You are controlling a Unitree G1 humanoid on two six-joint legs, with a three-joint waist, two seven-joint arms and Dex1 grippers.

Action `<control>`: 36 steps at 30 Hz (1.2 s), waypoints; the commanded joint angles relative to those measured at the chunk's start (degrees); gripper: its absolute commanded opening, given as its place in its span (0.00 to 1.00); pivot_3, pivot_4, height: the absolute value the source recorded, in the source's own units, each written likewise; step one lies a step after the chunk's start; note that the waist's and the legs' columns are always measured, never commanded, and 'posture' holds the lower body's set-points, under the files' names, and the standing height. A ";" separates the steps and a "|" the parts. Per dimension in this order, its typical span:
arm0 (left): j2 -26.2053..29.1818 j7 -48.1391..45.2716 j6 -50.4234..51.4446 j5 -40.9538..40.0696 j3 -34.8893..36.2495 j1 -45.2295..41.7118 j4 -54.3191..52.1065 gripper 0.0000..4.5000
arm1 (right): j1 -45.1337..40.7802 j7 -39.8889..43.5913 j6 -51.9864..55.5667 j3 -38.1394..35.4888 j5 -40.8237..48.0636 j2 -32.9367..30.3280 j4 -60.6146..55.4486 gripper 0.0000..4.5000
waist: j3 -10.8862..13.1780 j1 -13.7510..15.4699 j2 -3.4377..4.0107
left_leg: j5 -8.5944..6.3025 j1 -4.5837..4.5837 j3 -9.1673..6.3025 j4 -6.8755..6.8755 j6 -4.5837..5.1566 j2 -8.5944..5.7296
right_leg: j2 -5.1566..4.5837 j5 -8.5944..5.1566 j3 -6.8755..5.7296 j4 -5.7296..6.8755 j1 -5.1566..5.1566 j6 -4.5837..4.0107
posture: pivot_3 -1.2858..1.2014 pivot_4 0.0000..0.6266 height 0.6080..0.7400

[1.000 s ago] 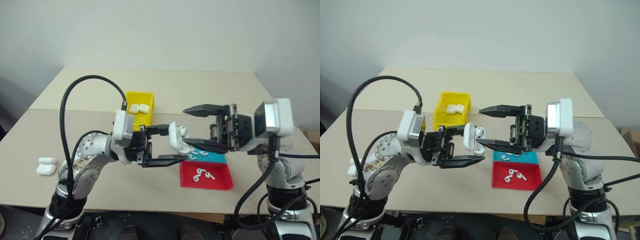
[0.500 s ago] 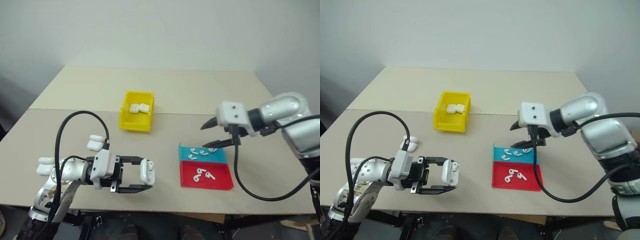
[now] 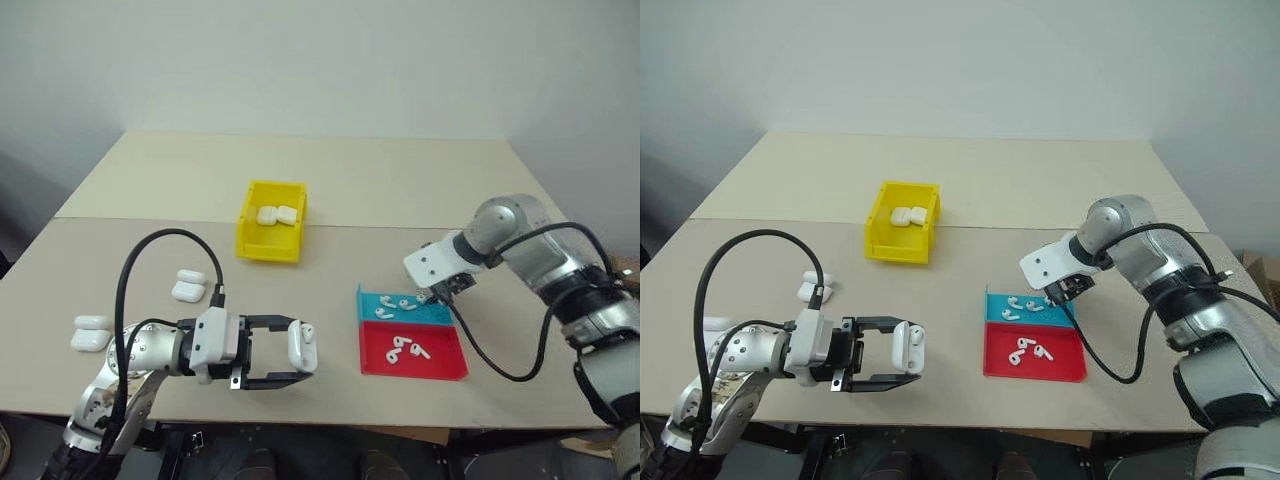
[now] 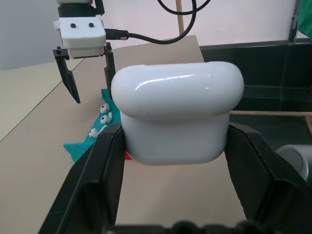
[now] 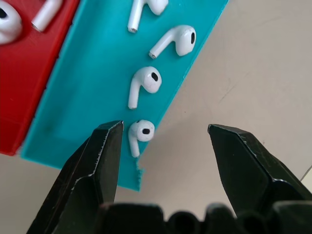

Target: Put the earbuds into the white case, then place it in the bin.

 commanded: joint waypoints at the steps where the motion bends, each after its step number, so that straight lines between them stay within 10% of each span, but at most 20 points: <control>1: 0.32 0.69 -0.71 -0.16 0.06 0.17 -2.72 0.62 | -2.01 1.13 -4.11 0.15 -2.16 1.10 3.13 0.74 | 0.00 0.01 0.01 | 0.00 0.00 0.00 0.00 0.00 0.00 | 0.00 0.00 -0.01 0.00 -0.01 0.00 | 0.52 0.24 1.00; 17: 0.25 1.89 -0.93 0.72 -0.32 0.24 -3.13 0.62 | -3.61 -1.72 -11.62 0.37 -9.31 4.89 12.84 0.74 | 0.02 0.06 0.04 | 0.00 0.02 0.00 0.00 -0.01 0.00 | 0.01 0.01 -0.01 0.07 0.00 -0.01 | 0.52 0.24 1.00; 23: 0.36 2.04 -0.60 0.66 -0.37 0.03 -3.43 0.62 | -3.63 -0.67 -12.40 -0.37 -8.52 5.15 13.17 0.39 | 0.02 0.06 0.04 | 0.00 0.02 0.00 0.00 -0.01 0.00 | 0.00 0.01 -0.01 0.08 0.00 -0.02 | 0.52 0.24 1.00; 36: 0.56 1.91 -0.91 1.03 -0.67 -0.34 -3.01 0.62 | -3.91 -1.81 -14.67 0.08 -10.19 4.85 14.58 0.39 | 0.02 0.05 0.04 | 0.01 0.03 0.01 0.01 -0.01 -0.01 | 0.00 0.01 -0.01 0.13 0.00 -0.02 | 0.52 0.24 1.00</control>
